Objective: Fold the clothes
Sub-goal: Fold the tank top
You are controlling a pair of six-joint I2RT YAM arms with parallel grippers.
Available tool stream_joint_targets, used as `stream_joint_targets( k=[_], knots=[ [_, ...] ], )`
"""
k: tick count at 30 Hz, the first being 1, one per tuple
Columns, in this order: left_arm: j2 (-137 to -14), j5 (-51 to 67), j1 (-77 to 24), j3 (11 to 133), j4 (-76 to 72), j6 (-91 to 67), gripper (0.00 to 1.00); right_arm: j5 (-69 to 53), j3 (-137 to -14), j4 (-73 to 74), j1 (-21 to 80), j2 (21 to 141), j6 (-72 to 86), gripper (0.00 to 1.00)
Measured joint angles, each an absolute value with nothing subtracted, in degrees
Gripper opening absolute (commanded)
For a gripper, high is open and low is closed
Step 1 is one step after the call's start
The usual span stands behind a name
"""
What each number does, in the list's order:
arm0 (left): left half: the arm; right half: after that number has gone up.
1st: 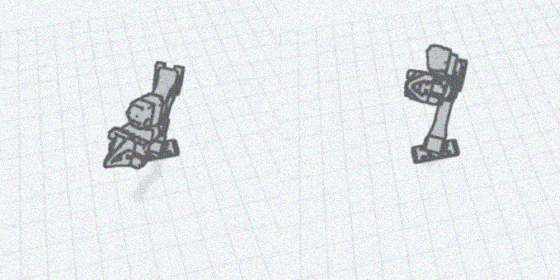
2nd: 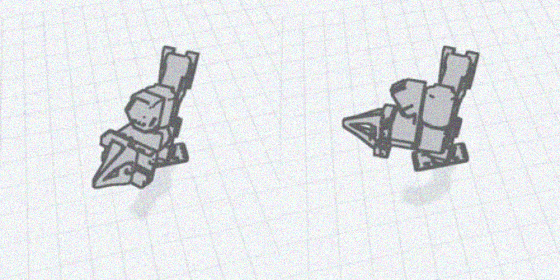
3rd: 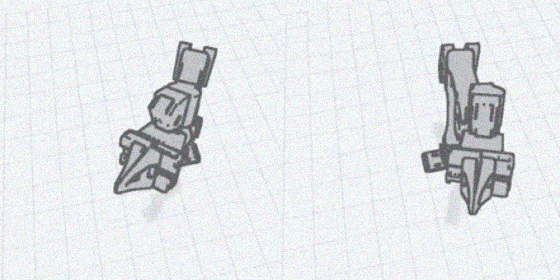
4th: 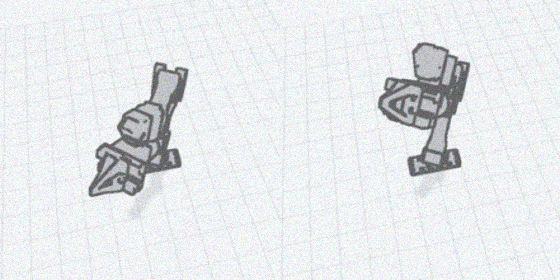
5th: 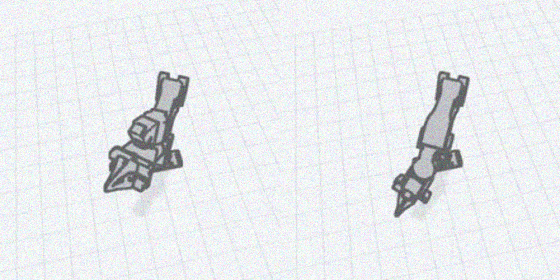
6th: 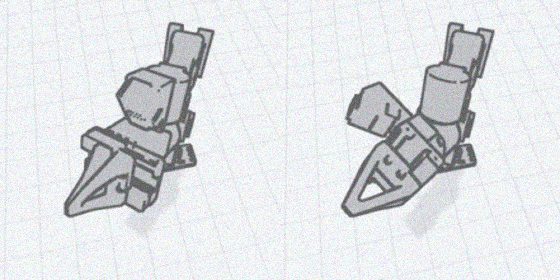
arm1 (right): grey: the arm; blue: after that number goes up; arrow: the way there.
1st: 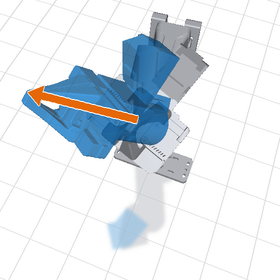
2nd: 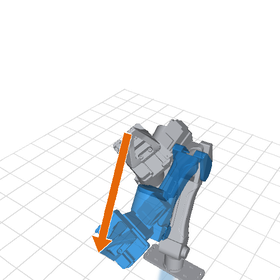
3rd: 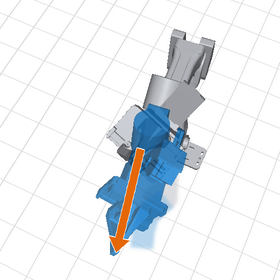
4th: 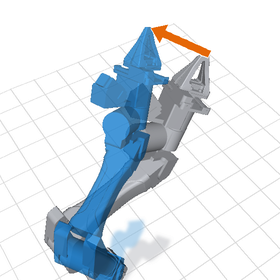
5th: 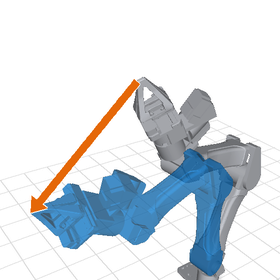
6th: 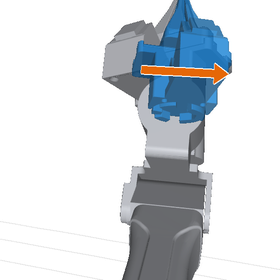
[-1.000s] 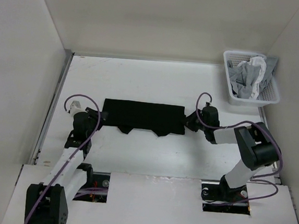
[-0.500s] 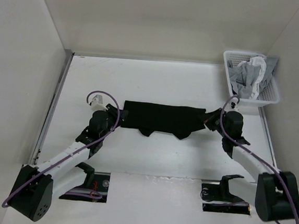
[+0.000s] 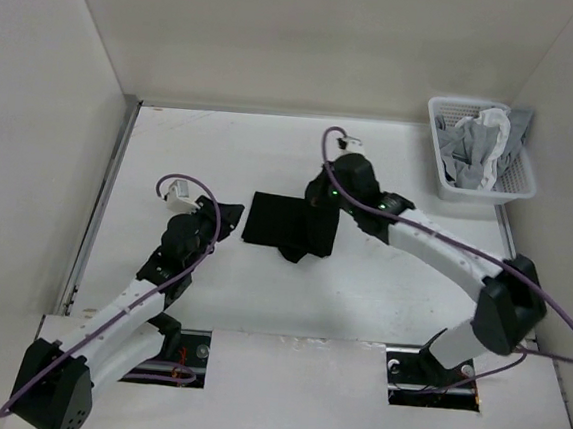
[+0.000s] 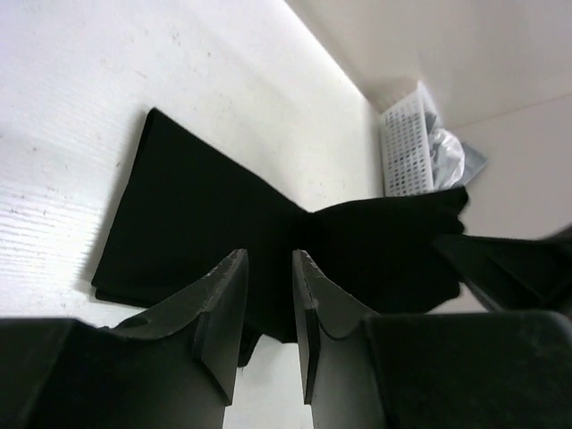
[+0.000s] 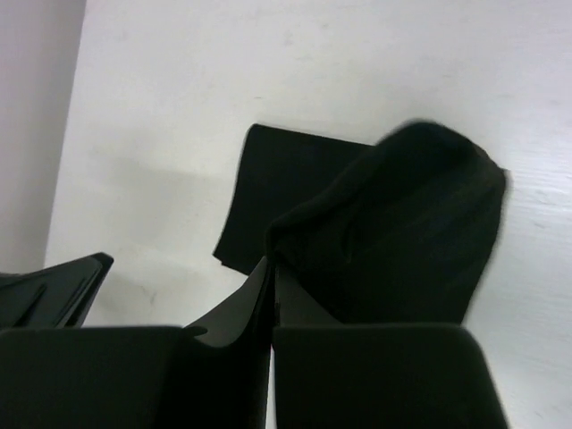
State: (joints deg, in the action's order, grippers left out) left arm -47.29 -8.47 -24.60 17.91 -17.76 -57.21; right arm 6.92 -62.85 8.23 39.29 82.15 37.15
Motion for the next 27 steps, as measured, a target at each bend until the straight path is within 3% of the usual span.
stream_joint_targets(
  k=[4,7,8,11,15,17,22,27],
  knots=[
    [-43.4,-7.14,-21.12,17.91,-15.92,-57.63,0.27,8.97,-78.06,13.45,45.36,97.38,36.25,0.06],
    [-40.29,-6.17,-17.5,17.89,-14.46,-58.06,0.28,9.69,-89.23,17.21,48.51,108.55,37.06,0.35],
    [-39.51,-5.65,-16.16,17.89,-14.02,-58.15,0.28,9.72,-91.79,17.56,49.25,111.5,37.78,0.4],
    [-38.39,-3.66,-12.27,17.87,-13.02,-58.52,0.29,9.37,-93.84,17.65,51.07,116.14,39.51,0.42],
    [-38.85,-1.02,-8.95,17.85,-12.21,-58.81,0.29,8.56,-86.72,14.83,51.46,112.38,41.5,0.42],
    [-39.92,-0.32,-8.95,17.85,-12.23,-58.78,0.3,8.54,-80.05,12.97,51.0,106.76,41.8,0.4],
    [-45.63,0.25,-11.68,17.76,-14.09,-58.7,0.29,8.36,-66.74,7.99,46.87,91.22,42.22,0.06],
    [-53.1,-0.12,-17.98,17.76,-16.1,-57.28,0.24,9.23,-58.65,0.56,43.68,85.34,40.69,0.01]
  ],
)
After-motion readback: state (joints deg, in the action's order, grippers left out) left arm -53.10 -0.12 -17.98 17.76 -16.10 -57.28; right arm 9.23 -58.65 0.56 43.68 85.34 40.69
